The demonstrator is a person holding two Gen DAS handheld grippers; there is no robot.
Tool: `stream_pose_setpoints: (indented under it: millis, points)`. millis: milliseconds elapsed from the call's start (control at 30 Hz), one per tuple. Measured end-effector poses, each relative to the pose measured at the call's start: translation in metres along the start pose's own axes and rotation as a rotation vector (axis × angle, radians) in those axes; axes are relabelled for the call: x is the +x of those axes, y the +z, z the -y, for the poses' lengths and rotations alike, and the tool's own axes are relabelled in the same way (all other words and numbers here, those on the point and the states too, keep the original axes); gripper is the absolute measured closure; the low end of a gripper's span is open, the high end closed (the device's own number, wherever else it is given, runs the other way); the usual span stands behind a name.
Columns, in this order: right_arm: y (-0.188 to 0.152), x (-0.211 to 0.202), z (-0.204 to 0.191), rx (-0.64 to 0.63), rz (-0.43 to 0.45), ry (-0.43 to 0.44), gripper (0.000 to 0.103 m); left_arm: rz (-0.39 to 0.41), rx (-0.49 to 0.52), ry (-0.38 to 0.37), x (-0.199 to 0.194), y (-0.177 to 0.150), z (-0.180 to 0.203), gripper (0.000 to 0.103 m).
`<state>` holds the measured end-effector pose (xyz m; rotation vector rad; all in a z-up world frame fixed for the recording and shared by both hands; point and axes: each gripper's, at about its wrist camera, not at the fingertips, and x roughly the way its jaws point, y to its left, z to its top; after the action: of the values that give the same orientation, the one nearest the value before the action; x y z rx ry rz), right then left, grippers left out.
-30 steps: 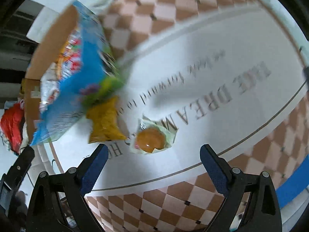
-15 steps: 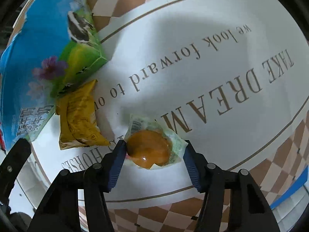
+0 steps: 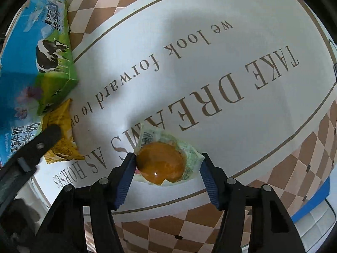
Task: Organize snacks
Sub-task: 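Grasp the round wrapped egg with the right tool while the left tool grasps the yellow bag, then carry the wrapped egg and yellow bag into the box and open both tools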
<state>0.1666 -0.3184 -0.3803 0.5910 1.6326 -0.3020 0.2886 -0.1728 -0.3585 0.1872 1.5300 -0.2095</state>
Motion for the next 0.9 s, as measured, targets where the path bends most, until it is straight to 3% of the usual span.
stream_pose_setpoints:
  millis: [33,67,100,133,333,667,900]
  points:
    - [0.000,0.000,0.000,-0.005,-0.002,-0.003,0.040,-0.004,0.008,0.004,0.004,0.001,0.003,0.016]
    - [0.000,0.000,-0.001,-0.011,-0.003,-0.006,0.040,-0.010,0.010,0.008,0.007,0.001,0.004,0.036]
    - [0.001,0.001,-0.001,-0.015,-0.007,-0.008,0.040,-0.025,0.008,0.015,0.011,0.001,0.005,0.045]
    - [0.001,0.003,-0.002,-0.019,-0.015,-0.009,0.040,-0.030,0.005,0.014,0.013,0.000,0.005,0.048]
    - [0.007,0.009,-0.017,-0.062,-0.023,-0.033,0.045,-0.050,-0.026,0.011,0.014,-0.022,-0.007,0.049]
    - [-0.033,0.020,-0.027,-0.201,-0.084,-0.050,0.045,-0.155,-0.107,-0.005,0.019,-0.099,-0.035,0.049]
    - [-0.049,0.023,-0.035,-0.261,-0.091,-0.077,0.045,-0.155,-0.115,-0.010,0.026,-0.103,-0.034,0.047]
